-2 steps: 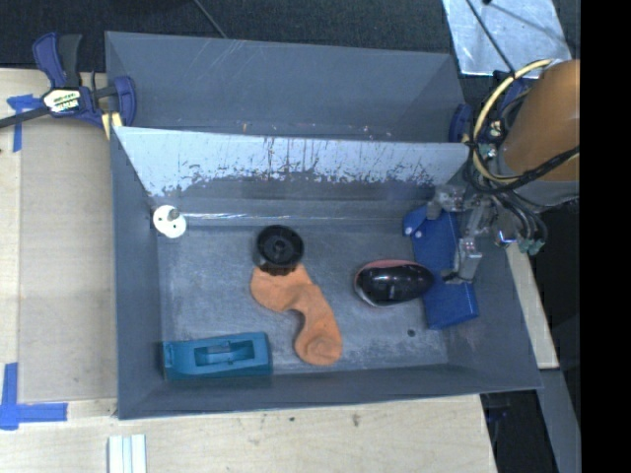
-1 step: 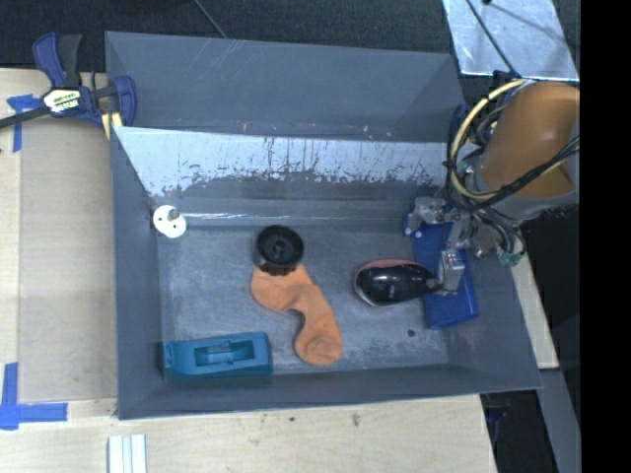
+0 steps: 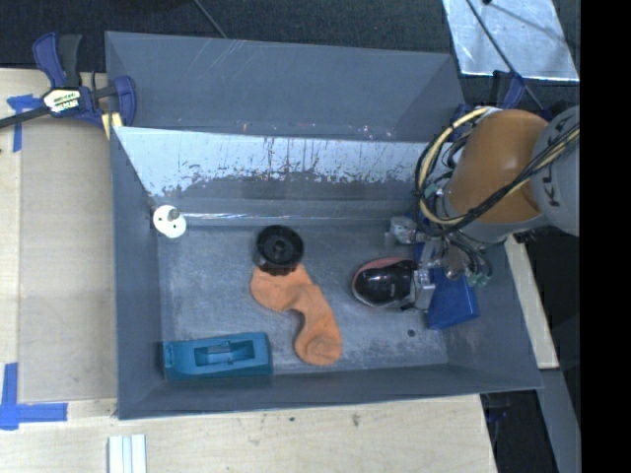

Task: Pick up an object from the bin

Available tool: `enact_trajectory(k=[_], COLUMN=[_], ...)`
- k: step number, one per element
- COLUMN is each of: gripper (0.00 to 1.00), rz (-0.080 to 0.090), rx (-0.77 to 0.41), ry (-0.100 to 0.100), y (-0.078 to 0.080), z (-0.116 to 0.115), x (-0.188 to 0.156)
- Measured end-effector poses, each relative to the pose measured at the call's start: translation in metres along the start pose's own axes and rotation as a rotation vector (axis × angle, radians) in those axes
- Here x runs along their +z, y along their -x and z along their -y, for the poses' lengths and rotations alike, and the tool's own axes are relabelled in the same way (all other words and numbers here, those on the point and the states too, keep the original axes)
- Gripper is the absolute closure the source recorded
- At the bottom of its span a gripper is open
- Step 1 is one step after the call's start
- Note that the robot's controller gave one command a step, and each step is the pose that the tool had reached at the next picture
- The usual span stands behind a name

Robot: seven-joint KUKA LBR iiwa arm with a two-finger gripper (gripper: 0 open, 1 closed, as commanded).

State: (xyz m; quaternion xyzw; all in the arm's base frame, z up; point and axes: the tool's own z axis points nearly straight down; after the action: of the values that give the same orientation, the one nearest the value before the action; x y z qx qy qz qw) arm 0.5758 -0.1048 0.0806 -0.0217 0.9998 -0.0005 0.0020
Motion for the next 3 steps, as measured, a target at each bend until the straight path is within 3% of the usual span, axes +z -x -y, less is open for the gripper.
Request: enact_trajectory(k=[1,2,3], gripper=[0.0,1.0,1.0], rz=[-0.003,0.003,0.004], rx=[0.018,0.061,0.061], ry=[0.004,-0.001,-0.001], y=[-0.0068,0.0002,0.0008], z=[-0.0078,-0.0082,-0.0091], x=[0.0151,0.0098,0.0096])
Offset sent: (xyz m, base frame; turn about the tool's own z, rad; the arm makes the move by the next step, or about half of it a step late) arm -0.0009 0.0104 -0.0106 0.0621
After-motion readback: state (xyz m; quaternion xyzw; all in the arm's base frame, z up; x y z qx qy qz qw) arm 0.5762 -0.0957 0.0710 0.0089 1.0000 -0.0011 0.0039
